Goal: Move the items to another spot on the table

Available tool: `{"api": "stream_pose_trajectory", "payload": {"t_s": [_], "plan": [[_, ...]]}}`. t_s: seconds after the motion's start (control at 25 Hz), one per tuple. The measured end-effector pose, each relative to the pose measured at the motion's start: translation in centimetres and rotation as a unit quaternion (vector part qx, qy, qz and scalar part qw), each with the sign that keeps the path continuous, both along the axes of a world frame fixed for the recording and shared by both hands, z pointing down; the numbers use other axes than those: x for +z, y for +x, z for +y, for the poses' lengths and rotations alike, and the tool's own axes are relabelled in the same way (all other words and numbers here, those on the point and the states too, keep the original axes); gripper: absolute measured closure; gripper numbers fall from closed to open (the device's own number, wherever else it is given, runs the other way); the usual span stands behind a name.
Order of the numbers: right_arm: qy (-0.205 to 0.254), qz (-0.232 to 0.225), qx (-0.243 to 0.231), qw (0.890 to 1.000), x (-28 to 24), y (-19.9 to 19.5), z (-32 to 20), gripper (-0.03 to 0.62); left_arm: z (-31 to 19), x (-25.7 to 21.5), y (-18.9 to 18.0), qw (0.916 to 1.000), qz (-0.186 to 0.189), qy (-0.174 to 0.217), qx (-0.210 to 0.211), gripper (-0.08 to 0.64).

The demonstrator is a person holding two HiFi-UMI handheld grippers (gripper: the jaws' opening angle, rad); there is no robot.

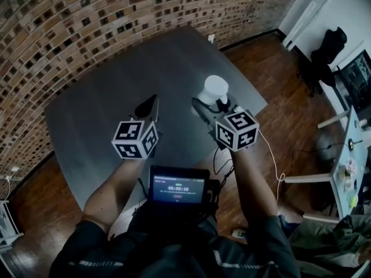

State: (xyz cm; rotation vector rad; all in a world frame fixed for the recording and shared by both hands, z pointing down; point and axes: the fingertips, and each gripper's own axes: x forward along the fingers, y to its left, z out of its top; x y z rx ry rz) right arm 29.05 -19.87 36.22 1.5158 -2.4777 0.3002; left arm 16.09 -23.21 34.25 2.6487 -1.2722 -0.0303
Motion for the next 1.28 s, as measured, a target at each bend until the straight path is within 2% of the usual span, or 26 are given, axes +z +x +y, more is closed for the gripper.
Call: {"api": "stream_pose_trajectory", "payload": {"t_s": [0.28,0.48,0.68,0.8,0.96,1.28], "plan": [[0.0,0.003,-0.057,0.998,0.7,2.5,-5.9,0.318,-4.8,0.7,2.2,0.9987,-0.002,-0.001,-0.051,0.569],[-0.013,0.0,-0.1,0.995,2.7,3.6,-9.9,0.318,-8.0,2.5,2.8,0.9944,-0.012,-0.014,-0.104,0.569],[-0.023,-0.002,-0.132,0.991,4.5,4.1,-13.0,0.318,-9.9,3.8,3.4,0.9915,-0.011,-0.023,-0.128,0.569],[-0.033,-0.006,-0.135,0.99,5.9,3.8,-14.5,0.318,-11.0,5.0,3.1,0.9897,-0.023,-0.03,-0.138,0.568],[-0.042,0.005,-0.13,0.991,8.3,4.3,-16.2,0.318,-12.5,7.5,3.6,0.9892,-0.015,-0.052,-0.136,0.569],[-0.056,0.01,-0.108,0.992,14.5,6.1,-20.0,0.318,-15.9,13.7,5.2,0.9872,-0.053,-0.087,-0.123,0.569]]}}
